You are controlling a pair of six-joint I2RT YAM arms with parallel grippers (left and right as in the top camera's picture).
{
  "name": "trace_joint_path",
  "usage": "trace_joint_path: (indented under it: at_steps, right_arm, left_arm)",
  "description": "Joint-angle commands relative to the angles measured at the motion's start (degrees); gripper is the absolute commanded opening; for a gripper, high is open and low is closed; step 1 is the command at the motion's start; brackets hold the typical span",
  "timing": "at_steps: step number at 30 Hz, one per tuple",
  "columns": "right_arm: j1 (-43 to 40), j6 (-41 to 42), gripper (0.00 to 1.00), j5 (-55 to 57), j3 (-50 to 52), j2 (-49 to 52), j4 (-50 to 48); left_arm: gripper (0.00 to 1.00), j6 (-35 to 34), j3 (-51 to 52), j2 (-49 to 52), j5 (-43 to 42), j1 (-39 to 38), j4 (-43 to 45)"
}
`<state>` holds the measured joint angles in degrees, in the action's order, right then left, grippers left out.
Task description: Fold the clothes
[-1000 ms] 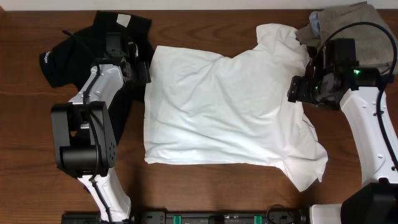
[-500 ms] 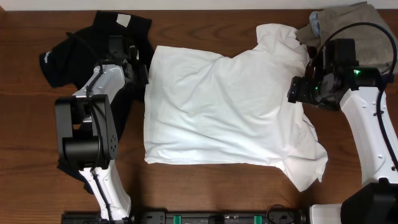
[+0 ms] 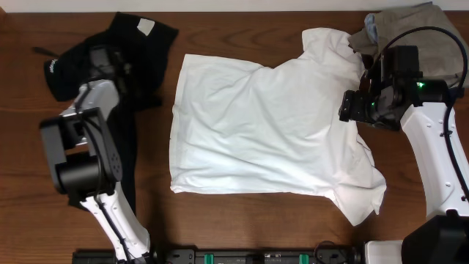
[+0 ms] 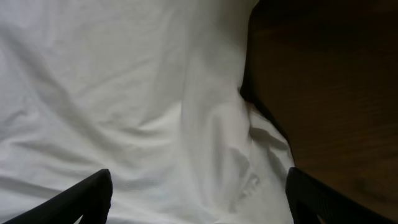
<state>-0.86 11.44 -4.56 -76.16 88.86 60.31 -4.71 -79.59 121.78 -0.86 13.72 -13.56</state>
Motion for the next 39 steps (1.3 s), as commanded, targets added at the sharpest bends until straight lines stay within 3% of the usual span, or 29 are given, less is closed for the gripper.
trace_joint_path:
  at_steps: [1, 14, 20, 30, 34, 39]
  right_arm:
    - [0.57, -0.83, 0.87, -0.42, -0.94, 0.31, -0.07]
    - [1.31, -0.81, 0.85, -0.44, -0.94, 0.31, 0.13]
    - [1.31, -0.83, 0.86, -0.59, -0.94, 0.31, 0.09]
    - [1.31, -0.85, 0.87, -1.92, -0.94, 0.31, -0.15]
    - [1.31, -1.31, 0.87, -1.92, -0.94, 0.31, -0.35]
    - [1.31, -1.51, 0.88, -1.92, -0.94, 0.31, -0.37]
  left_arm:
    - [0.19, -0.50, -0.46, 1.44, 2.62, 2.80, 0.92]
    - [0.19, -0.46, -2.75, -6.64, 1.97, 1.73, -4.20]
    - [0.40, -0.48, -2.84, -12.68, -0.22, -2.84, -2.54]
    - [0.45, 2.60, -2.82, -9.94, -3.67, -13.55, -1.66]
    - [0.48, 9.73, -2.78, -8.79, -3.56, -18.23, -5.14]
    - [0.49, 8.33, -2.78, -6.10, -2.60, -21.70, -11.91]
